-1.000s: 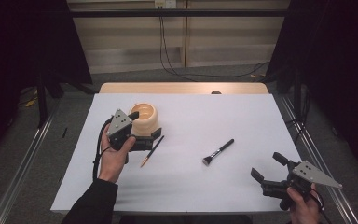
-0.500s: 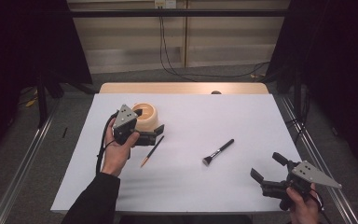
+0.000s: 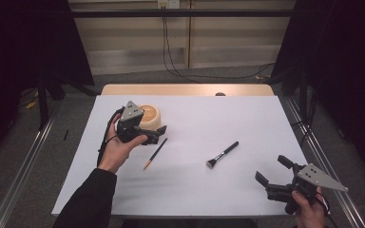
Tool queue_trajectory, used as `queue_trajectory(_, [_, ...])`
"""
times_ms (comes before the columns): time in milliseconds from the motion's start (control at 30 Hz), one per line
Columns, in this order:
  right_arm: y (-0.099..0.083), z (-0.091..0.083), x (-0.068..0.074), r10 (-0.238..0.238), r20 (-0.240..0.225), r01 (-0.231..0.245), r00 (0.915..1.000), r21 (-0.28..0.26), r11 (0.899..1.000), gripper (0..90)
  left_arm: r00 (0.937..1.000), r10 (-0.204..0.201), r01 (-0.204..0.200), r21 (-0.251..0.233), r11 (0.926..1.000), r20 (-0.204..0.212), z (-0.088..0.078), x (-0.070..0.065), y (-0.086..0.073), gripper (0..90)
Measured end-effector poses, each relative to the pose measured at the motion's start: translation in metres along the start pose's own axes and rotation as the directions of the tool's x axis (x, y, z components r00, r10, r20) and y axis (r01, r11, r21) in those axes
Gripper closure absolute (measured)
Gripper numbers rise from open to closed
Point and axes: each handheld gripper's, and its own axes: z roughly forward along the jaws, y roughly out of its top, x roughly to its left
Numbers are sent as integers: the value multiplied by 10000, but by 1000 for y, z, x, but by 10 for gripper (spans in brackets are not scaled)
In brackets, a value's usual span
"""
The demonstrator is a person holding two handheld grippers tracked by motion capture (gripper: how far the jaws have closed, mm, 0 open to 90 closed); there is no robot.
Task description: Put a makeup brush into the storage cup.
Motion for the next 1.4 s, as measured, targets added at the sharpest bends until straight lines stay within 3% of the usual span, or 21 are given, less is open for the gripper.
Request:
queue_trajectory(100, [0,1,0,141,16,-141,9999,-36,9999,0,9997,-174,160,760,9970,178,6,1,-3,20])
queue_trajectory(167, [0,0,0,80,-11,-80,10000,-15,10000,0,9990,-364,325,1324,9907,275,9,4,-5,19])
queue_trajectory(233, [0,1,0,184,22,-184,9998,-46,9998,0,9973,-569,492,1544,9868,458,11,6,-6,25])
queue_trajectory(500, [0,0,1,142,21,-142,9999,-40,9999,0,9958,-778,634,2523,9656,475,12,7,-8,30])
queue_trajectory(567, [0,0,1,140,24,-140,9999,-38,9999,0,9941,-897,677,3002,9515,602,13,8,-9,36])
queue_trajectory(633, [0,1,0,141,19,-141,9999,-36,9999,0,9917,-1112,812,3551,9313,648,15,8,-10,48])
queue_trajectory(667, [0,1,0,106,16,-106,9999,-25,9999,0,9923,-1042,731,3638,9286,667,17,8,-12,49])
queue_trajectory(700, [0,1,0,106,16,-106,9999,-25,9999,0,9933,-945,617,3846,9210,670,18,10,-12,49])
queue_trajectory(733, [0,0,1,159,-2,-159,9999,12,9999,0,9915,-1176,870,3891,9171,556,20,9,-14,48])
queue_trajectory(800, [0,0,1,174,-3,-174,9998,14,9998,0,9906,-1229,863,4223,9024,602,22,10,-15,48])
queue_trajectory(967, [0,1,0,66,1,-66,10000,-2,10000,0,9863,-1474,883,5178,8509,741,30,14,-19,58])
queue_trajectory(1000, [0,1,1,128,10,-128,9999,-32,9999,0,9832,-1694,1087,5264,8433,684,33,14,-20,59])
queue_trajectory(1033, [0,1,1,128,10,-128,9999,-32,9999,0,9844,-1562,858,5546,8277,809,34,15,-21,59])
queue_trajectory(1067, [0,1,1,170,39,-170,9998,-46,9998,0,9840,-1556,787,5710,8171,871,36,15,-22,59])
queue_trajectory(1133, [0,0,1,166,-3,-166,9999,-7,9999,0,9839,-1596,781,6098,7887,804,39,13,-24,59])
queue_trajectory(1167, [0,0,0,145,1,-145,9999,-3,9999,0,9828,-1720,960,6100,7866,672,42,12,-25,59])
queue_trajectory(1200, [0,0,1,139,-3,-139,9999,5,9999,0,9853,-1532,715,6325,7713,754,43,13,-26,60])
queue_trajectory(1233, [0,1,1,124,-1,-124,9999,-5,9999,0,9874,-1415,629,6437,7627,712,45,13,-26,62])
queue_trajectory(1267, [0,0,1,94,-3,-94,10000,-8,10000,0,9869,-1458,679,6439,7621,685,47,13,-27,63])
queue_trajectory(1300, [0,0,1,94,-3,-94,10000,-8,10000,0,9878,-1411,635,6557,7523,663,48,13,-28,63])
queue_trajectory(1400, [0,1,0,60,28,-60,10000,70,10000,0,9849,-1566,673,6691,7401,743,52,13,-30,61])
